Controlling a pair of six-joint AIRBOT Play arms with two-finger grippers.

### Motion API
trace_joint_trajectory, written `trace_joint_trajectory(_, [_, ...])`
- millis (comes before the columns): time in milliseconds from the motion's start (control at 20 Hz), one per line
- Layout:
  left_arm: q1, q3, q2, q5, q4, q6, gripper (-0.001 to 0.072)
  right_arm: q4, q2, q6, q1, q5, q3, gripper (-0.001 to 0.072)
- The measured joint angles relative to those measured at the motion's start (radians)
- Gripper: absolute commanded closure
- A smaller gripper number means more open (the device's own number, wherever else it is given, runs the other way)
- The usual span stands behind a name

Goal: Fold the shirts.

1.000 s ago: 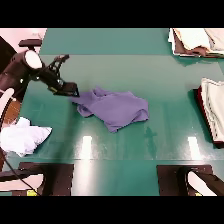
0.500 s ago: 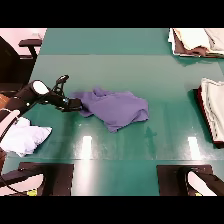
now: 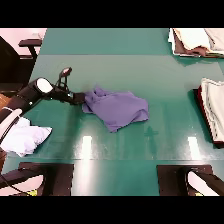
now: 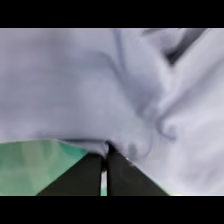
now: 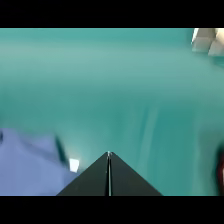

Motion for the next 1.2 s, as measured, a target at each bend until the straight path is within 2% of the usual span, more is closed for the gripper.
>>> trace_joint_trajectory(50, [0.000, 0.034, 0.014, -0.011, 0.023, 0.000, 0.0684, 0.002, -0.016, 0.000, 0.000, 0.025, -0.044, 0.0693])
trace_joint_trajectory(100, [-0.001, 0.066, 0.028, -0.025, 0.046, 0.000, 0.0684, 0.005, -0.029, 0.000, 0.000, 0.039, -0.098, 0.0599])
trace_joint_trajectory(150, [-0.002, 0.098, 0.042, -0.037, 0.066, 0.000, 0.0683, 0.010, -0.045, 0.000, 0.000, 0.041, -0.171, 0.0297])
trace_joint_trajectory(200, [-0.002, 0.124, 0.052, -0.051, 0.082, 0.000, 0.0684, 0.023, -0.060, 0.000, 0.000, 0.030, -0.248, 0.0077])
trace_joint_trajectory(250, [-0.002, 0.143, 0.059, -0.061, 0.095, 0.000, 0.0684, 0.053, -0.081, -0.002, 0.000, 0.004, -0.335, 0.0076])
trace_joint_trajectory(500, [-0.002, 0.183, 0.071, -0.090, 0.123, 0.000, 0.0684, 0.272, -0.248, -0.113, 0.082, -0.198, -0.649, 0.0086])
trace_joint_trajectory(650, [-0.002, 0.189, 0.073, -0.095, 0.128, 0.000, 0.0683, 0.351, -0.370, -0.175, 0.189, -0.311, -0.683, 0.0091])
trace_joint_trajectory(700, [-0.002, 0.190, 0.073, -0.095, 0.129, 0.000, 0.0683, 0.367, -0.410, -0.189, 0.224, -0.337, -0.671, 0.0137])
trace_joint_trajectory(750, [-0.002, 0.191, 0.073, -0.097, 0.130, 0.000, 0.0683, 0.377, -0.452, -0.200, 0.258, -0.354, -0.650, 0.0147])
trace_joint_trajectory(800, [-0.002, 0.192, 0.073, -0.097, 0.130, 0.000, 0.0684, 0.384, -0.493, -0.207, 0.290, -0.369, -0.623, 0.0248])
trace_joint_trajectory(900, [-0.002, 0.192, 0.073, -0.098, 0.130, 0.000, 0.0684, 0.394, -0.561, -0.219, 0.338, -0.375, -0.565, 0.0631])
trace_joint_trajectory(950, [-0.002, 0.192, 0.073, -0.098, 0.131, 0.000, 0.0684, 0.396, -0.590, -0.226, 0.358, -0.375, -0.533, 0.0695])
trace_joint_trajectory(1200, [-0.002, 0.200, 0.084, -0.121, 0.133, 0.000, 0.0684, 0.344, -0.622, -0.245, 0.397, -0.352, -0.394, 0.0698])
